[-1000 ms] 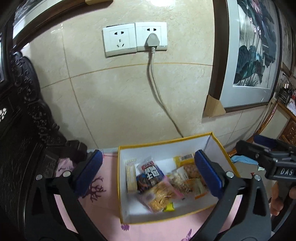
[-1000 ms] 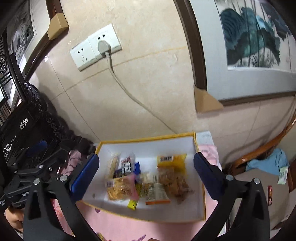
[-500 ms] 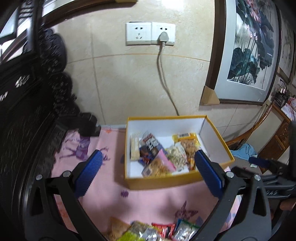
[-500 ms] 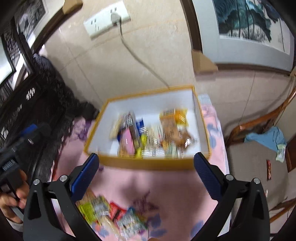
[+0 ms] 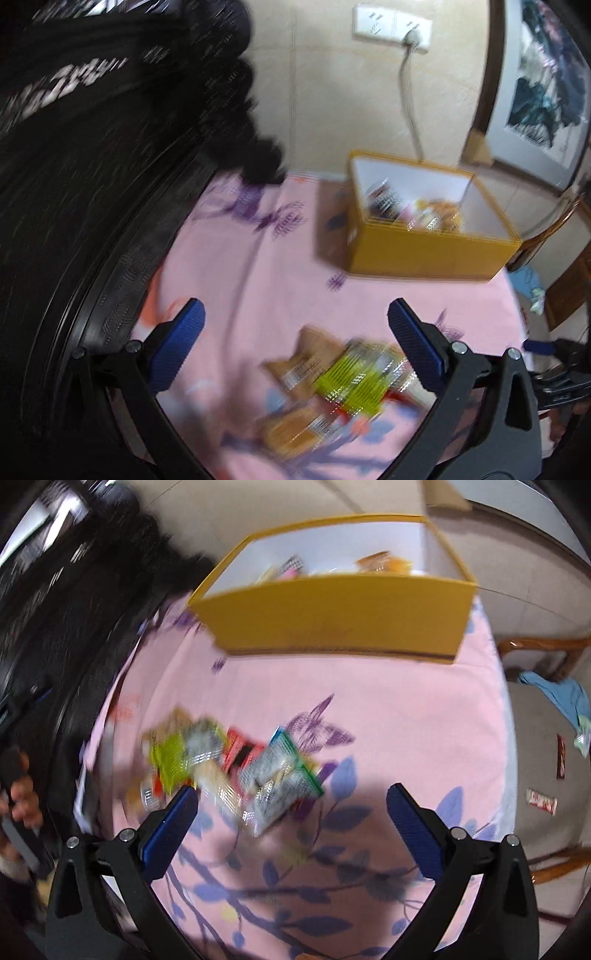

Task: Organize snacks
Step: 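Return to the pile and grasp the clear grain bag with the right tool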

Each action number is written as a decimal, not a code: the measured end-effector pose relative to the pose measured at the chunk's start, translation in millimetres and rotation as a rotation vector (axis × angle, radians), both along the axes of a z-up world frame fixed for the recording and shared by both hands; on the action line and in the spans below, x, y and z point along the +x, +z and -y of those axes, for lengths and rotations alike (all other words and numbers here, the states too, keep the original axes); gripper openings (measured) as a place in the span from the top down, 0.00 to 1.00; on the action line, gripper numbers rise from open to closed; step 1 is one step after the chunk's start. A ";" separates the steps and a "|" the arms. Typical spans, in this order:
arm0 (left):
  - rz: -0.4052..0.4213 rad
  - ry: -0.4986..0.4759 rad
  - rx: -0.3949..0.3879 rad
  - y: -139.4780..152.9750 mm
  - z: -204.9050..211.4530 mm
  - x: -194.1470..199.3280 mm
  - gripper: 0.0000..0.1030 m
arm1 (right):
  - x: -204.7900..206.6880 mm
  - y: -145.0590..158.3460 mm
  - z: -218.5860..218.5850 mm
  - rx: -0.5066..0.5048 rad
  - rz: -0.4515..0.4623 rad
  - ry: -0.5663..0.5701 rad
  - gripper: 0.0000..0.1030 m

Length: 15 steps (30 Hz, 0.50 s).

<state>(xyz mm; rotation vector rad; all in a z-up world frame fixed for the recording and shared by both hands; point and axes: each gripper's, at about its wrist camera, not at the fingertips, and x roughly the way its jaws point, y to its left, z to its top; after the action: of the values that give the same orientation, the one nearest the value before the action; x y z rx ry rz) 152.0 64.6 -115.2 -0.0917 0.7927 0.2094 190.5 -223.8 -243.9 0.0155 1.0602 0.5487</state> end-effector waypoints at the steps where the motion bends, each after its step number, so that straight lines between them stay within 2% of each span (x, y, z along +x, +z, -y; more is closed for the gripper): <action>1: -0.018 0.011 0.005 -6.0 -4.6 -6.2 0.02 | -6.0 -1.3 -2.4 -0.006 0.020 0.026 0.01; 9: -0.141 0.034 0.011 -52.0 -17.8 -44.5 0.02 | -33.3 2.4 -55.0 -0.056 0.240 0.315 0.01; 14: -0.192 0.025 0.004 -70.9 -12.1 -57.5 0.02 | -30.4 -9.3 -90.0 -0.102 0.262 0.419 0.09; 15: -0.198 0.025 0.008 -72.4 -10.1 -57.6 0.02 | -29.5 -12.4 -95.1 -0.113 0.259 0.429 0.14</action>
<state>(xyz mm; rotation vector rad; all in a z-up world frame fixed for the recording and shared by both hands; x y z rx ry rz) 94.4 74.7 -187.7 -0.0745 0.9884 0.2478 160.9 -128.7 -256.3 -0.3808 0.8401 0.8514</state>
